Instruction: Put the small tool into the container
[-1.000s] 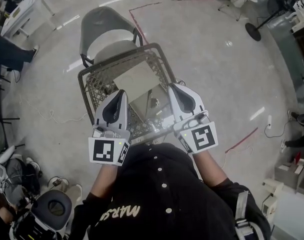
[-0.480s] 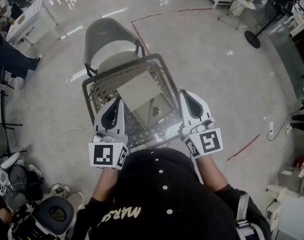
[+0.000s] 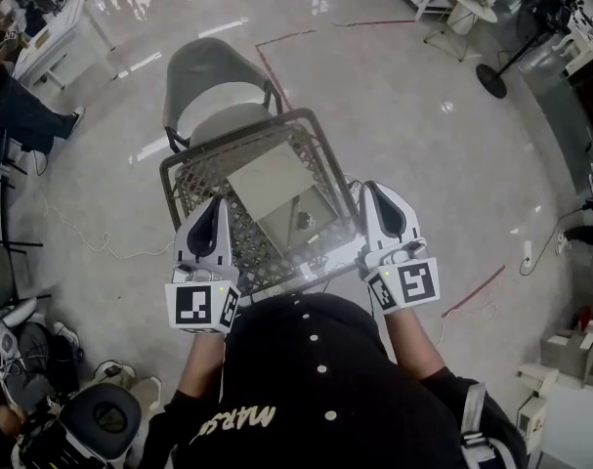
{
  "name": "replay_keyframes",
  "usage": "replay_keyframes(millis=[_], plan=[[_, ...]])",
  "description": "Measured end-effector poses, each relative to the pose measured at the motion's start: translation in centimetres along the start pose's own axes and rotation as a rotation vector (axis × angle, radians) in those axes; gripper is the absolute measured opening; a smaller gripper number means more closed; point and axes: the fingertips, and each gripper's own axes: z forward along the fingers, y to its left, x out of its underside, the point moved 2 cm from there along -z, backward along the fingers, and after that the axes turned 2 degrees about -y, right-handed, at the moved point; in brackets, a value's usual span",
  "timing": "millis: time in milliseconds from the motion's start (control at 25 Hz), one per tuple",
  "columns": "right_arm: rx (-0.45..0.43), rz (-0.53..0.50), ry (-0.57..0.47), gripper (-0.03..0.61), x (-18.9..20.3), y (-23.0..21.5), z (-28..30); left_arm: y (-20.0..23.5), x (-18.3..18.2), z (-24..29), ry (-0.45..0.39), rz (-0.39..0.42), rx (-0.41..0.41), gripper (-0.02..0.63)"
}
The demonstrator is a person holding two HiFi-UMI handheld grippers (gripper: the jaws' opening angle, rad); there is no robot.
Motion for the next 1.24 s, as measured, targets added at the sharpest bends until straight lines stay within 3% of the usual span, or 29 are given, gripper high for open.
replay_keyframes(millis=[960, 1240], plan=[[-0.015, -0.045, 0.014, 0.012, 0.2, -0.5, -0.4, -2.4, 0.4, 0.3, 0.001, 0.008, 0.015, 0.028], [-0.023, -0.026, 0.017, 0.012, -0.1, 1.8, 2.2, 0.6, -0.2, 0.6, 0.002, 0.007, 0.026, 0.028]])
